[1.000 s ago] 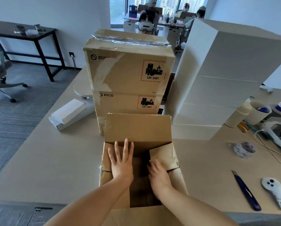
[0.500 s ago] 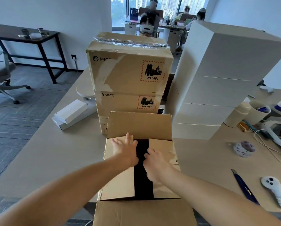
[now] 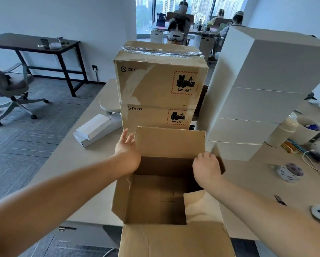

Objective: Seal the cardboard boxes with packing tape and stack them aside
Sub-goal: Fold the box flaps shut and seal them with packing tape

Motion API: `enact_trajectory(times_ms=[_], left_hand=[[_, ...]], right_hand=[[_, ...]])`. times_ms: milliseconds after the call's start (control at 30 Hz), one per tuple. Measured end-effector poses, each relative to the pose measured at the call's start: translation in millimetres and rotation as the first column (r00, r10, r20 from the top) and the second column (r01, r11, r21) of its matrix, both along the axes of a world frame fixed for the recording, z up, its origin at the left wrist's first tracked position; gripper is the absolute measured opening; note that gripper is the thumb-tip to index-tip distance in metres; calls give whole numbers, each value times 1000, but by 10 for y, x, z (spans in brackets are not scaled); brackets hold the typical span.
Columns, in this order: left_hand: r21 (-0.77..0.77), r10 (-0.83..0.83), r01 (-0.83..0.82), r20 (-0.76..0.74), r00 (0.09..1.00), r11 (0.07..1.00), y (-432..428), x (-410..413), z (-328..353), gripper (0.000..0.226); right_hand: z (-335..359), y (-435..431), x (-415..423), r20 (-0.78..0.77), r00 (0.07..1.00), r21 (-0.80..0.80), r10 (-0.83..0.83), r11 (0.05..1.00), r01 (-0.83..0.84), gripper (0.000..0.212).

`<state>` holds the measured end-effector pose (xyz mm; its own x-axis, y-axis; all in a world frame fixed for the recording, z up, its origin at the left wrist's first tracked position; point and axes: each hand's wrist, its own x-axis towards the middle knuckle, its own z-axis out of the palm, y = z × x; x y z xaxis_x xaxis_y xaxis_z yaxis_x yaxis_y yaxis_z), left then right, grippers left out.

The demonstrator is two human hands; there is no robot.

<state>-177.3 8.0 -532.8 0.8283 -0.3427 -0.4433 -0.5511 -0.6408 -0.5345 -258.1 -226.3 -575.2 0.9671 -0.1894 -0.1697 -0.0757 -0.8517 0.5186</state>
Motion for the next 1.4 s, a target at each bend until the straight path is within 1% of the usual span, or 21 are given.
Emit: enact_trajectory(times_ms=[100,200,233,300,367,433,500,567,600,667,700,733,833,933,1000,1033,1133,1200,1233,1333,1400], left_hand=[[-13,138,-139,-79,987,990,159,65,-278,67],[-250,259,-288,-142,955,925,279,36,-664,73],[-345,320,-373,-202,926,861,285,-3,-789,77],[-508,432,-582,-391,813,635,247,-68,-1040,87],[-622,438,-701,-553,709,348,171,-148,-1229,95],[-704,379,-701,-622,685,114,118,-221,-1344,93],[-739,343,-674,-639,689,-22,104,-288,-1369,87],[-769,362,-636,-613,702,-68,115,-332,-1357,90],[-779,377,-623,-601,705,-76,120,-338,-1361,92],[-789,384,-609,-590,710,-84,119,-338,-1387,92],[-793,385,-603,-585,714,-85,117,-332,-1394,90],[-798,387,-596,-579,718,-88,106,-325,-1400,89],[-806,388,-585,-571,724,-93,77,-291,-1419,87],[-812,382,-580,-556,738,-60,62,-282,-1426,87],[-842,381,-540,-492,783,22,58,-299,-1415,87],[-870,384,-480,-408,828,112,53,-315,-1411,85],[-888,285,-173,-50,957,425,-9,-337,-1391,73],[-841,194,-53,62,979,538,-79,-342,-1351,68],[-826,173,-42,67,983,562,-119,-334,-1333,67],[-827,177,-90,12,984,554,-218,-289,-1273,66],[-821,188,-112,-6,982,560,-232,-256,-1276,68]], right_hand=[[-129,-153,-64,1,967,188,-255,950,250,54],[-345,-276,-210,-63,905,494,-420,775,394,69],[-437,-288,-282,-75,894,582,-442,709,399,72],[-617,-257,-425,-72,896,661,-437,652,371,76],[-771,-189,-510,-53,906,641,-420,682,353,74],[-847,-122,-539,-30,900,617,-436,700,360,67],[-866,-99,-543,-24,891,600,-454,707,376,62],[-898,-111,-561,0,898,591,-441,724,356,59],[-919,-122,-574,74,919,579,-386,767,276,55],[-945,-129,-609,259,952,505,-164,863,11,47],[-962,-121,-620,285,957,479,-50,873,-96,44],[-958,-103,-630,241,970,484,28,863,-145,45],[-887,-27,-641,29,999,522,-13,853,-4,57],[-745,1,-627,20,997,552,-71,833,48,57],[-626,-12,-609,44,995,604,-92,795,47,50],[-555,-24,-597,45,991,656,-125,752,65,46],[-309,-103,-525,-30,955,854,-293,489,177,49],[-139,-218,-454,-96,932,911,-349,347,224,56],[-52,-288,-432,-126,934,907,-335,342,245,51],[169,-511,-435,-190,959,877,-211,403,262,11],[319,-630,-476,-195,973,836,-127,497,232,20]])
